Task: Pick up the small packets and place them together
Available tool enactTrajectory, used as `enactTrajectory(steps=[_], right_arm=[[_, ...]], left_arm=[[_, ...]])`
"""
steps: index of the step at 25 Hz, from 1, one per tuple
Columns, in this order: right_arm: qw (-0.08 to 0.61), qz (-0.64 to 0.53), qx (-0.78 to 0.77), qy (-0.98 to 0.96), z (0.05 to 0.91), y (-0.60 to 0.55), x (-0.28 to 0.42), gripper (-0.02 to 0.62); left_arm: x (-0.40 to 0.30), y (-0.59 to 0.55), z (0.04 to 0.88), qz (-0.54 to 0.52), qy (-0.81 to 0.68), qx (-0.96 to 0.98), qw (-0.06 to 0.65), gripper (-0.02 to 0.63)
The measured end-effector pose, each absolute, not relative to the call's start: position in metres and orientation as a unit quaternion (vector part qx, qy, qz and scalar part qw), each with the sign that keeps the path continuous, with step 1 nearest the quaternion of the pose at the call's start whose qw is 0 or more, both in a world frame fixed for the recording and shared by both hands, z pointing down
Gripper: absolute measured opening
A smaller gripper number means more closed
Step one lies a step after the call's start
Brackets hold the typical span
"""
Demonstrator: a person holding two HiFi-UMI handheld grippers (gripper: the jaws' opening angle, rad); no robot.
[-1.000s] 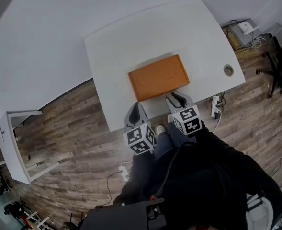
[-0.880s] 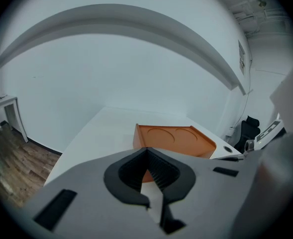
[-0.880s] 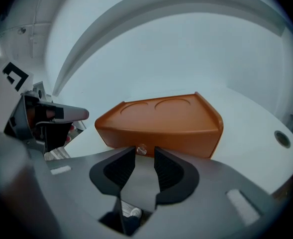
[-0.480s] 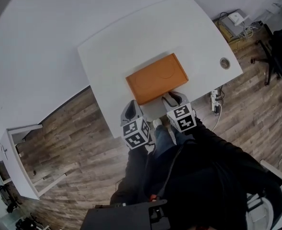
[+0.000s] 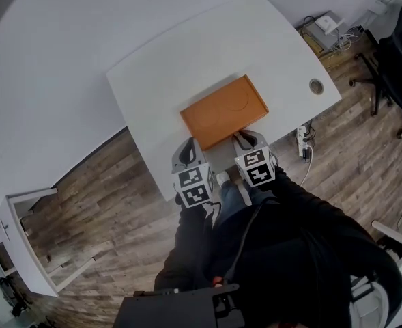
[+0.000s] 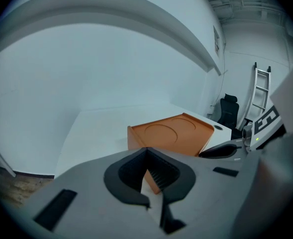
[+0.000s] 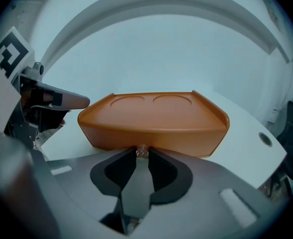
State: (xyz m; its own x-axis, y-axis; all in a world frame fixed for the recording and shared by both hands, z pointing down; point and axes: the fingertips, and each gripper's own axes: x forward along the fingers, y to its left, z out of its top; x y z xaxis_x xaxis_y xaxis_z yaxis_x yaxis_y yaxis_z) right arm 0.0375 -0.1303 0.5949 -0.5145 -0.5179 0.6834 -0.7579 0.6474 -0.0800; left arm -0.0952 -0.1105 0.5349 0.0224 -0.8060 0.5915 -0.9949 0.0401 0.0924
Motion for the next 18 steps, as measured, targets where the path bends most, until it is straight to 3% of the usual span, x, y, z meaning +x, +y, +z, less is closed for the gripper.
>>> enactTrajectory(steps=[8, 18], right_arm=[[0.332, 0.189, 0.371, -0.847, 0.595, -0.130, 0.037, 0.075], [0.333, 0.205, 0.364, -0.845, 0.594, -0.130, 0.033, 0.075]], left_arm=[[-0.093, -0.113, 0.531, 0.220, -0.655, 0.689, 0.218, -0.003], [-0.090, -0.121, 0.534, 0.218, -0.637, 0.698, 0.244, -0.003]])
